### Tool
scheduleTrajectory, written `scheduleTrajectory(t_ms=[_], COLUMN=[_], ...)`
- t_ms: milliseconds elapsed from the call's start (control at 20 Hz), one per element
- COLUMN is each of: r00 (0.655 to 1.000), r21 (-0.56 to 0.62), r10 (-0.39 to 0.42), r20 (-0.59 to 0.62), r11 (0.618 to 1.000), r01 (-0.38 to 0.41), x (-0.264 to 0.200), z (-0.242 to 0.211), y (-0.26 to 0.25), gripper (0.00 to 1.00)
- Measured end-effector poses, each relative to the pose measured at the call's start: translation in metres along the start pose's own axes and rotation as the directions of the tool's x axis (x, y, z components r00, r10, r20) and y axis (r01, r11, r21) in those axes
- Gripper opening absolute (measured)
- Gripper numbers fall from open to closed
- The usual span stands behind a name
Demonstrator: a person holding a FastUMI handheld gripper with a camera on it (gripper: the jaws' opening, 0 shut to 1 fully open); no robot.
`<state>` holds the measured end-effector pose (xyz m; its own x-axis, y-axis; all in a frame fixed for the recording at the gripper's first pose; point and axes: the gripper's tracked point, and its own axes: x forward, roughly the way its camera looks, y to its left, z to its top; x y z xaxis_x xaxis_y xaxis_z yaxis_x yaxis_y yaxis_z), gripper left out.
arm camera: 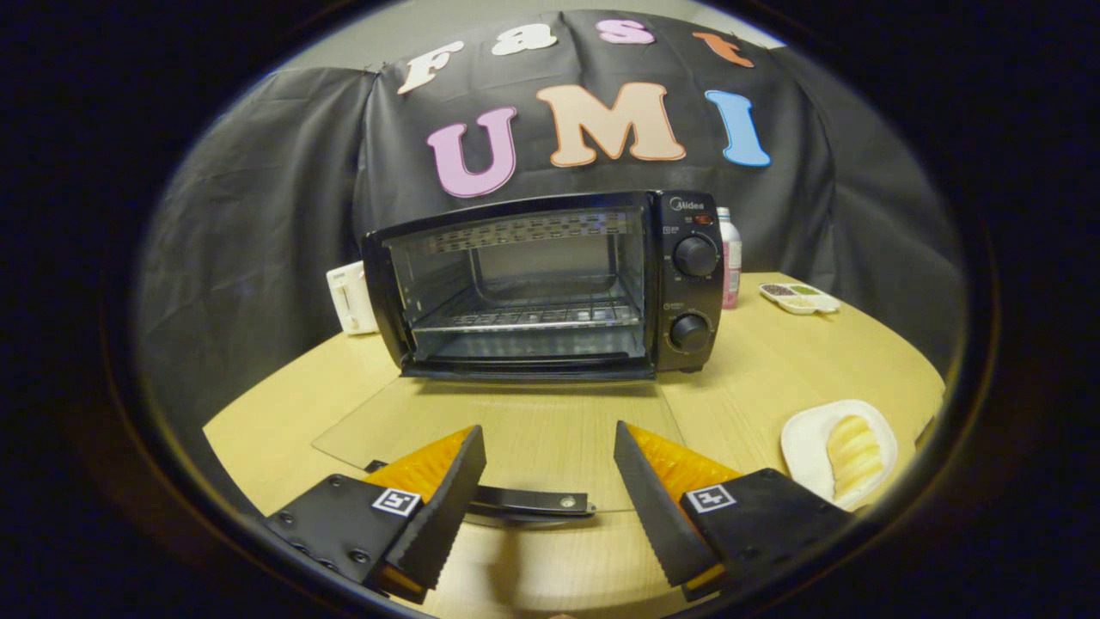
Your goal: Open the toaster oven, put the food inside, and close the toaster oven door.
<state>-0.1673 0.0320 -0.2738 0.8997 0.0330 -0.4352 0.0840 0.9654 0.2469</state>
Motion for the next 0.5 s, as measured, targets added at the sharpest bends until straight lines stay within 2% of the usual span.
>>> scheduleTrajectory(t_ms=[250,500], r00=[0.992,0.96], r21=[0.027,0.035], r10=[-0.114,-0.261], r20=[0.046,0.097], r11=[0.993,0.965], r01=[0.113,0.259], x=[-0.001,-0.017], z=[0.028,0.051], y=[-0.061,-0.133], gripper=[0.95,0.96])
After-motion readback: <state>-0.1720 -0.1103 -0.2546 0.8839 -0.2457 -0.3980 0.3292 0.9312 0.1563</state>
